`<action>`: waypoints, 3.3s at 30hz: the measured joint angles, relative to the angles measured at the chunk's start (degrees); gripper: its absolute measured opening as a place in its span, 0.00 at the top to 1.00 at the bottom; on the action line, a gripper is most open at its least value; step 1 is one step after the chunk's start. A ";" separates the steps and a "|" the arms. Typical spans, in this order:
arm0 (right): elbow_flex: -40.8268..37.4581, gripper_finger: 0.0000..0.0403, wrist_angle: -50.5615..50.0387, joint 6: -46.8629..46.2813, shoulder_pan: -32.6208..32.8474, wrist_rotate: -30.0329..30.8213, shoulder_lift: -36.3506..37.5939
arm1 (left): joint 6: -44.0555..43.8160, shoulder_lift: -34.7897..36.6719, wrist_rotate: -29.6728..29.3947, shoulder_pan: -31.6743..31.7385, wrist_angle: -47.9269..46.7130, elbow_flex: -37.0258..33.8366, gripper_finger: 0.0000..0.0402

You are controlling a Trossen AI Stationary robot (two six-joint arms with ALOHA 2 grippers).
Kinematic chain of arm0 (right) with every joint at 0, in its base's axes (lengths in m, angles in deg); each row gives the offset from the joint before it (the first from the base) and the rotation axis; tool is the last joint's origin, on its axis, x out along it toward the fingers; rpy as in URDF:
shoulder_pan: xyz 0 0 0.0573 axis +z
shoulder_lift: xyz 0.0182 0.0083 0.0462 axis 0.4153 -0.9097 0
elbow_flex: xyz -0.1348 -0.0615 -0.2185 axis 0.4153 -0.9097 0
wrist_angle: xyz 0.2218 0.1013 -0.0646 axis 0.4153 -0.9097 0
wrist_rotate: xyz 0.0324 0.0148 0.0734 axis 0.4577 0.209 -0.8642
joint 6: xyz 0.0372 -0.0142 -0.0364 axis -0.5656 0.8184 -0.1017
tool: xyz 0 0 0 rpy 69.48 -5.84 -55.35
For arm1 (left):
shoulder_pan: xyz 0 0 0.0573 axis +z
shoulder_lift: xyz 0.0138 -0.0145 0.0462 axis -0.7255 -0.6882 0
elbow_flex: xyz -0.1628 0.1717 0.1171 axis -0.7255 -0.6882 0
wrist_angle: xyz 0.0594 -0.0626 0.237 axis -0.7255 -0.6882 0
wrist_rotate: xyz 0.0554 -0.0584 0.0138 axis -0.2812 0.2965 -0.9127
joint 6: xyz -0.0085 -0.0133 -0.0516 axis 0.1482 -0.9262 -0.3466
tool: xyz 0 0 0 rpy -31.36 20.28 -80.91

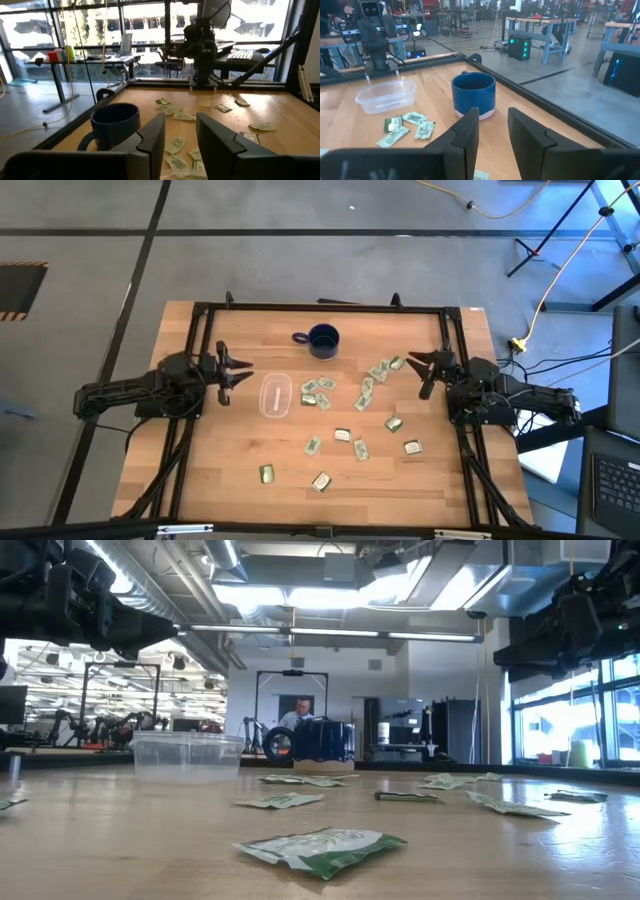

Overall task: Pick and place Stevia / Truvia into bins
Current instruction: Put the green stevia packet into the transparent container

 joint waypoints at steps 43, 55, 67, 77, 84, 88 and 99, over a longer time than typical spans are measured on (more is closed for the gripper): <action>0.00 0.73 -0.68 6.94 0.00 0.00 -0.01 | -20.32 -83.42 -6.96 -43.87 -30.22 52.65 0.82; 0.00 0.73 -0.61 6.89 0.00 0.00 -0.01 | -29.21 -92.53 -7.12 -44.75 -29.78 53.66 0.75; 0.00 0.73 -0.59 6.88 0.00 0.00 -0.01 | -28.47 -95.47 -5.66 -47.35 -28.14 53.64 0.73; 0.00 0.73 -0.59 6.88 0.00 0.01 -0.01 | -29.40 -99.27 -4.88 -47.70 -25.81 53.59 0.78; 0.00 0.73 -0.59 6.90 0.00 0.00 0.01 | -30.42 -99.82 -2.83 -47.91 -26.11 53.59 0.78; 0.00 0.73 -0.59 6.88 0.00 0.00 0.01 | -30.40 -100.30 -3.83 -48.35 -27.72 53.47 0.78; 0.00 0.73 -0.59 7.06 -0.01 0.00 0.01 | -27.03 -102.86 -8.52 -50.11 -27.94 52.77 0.78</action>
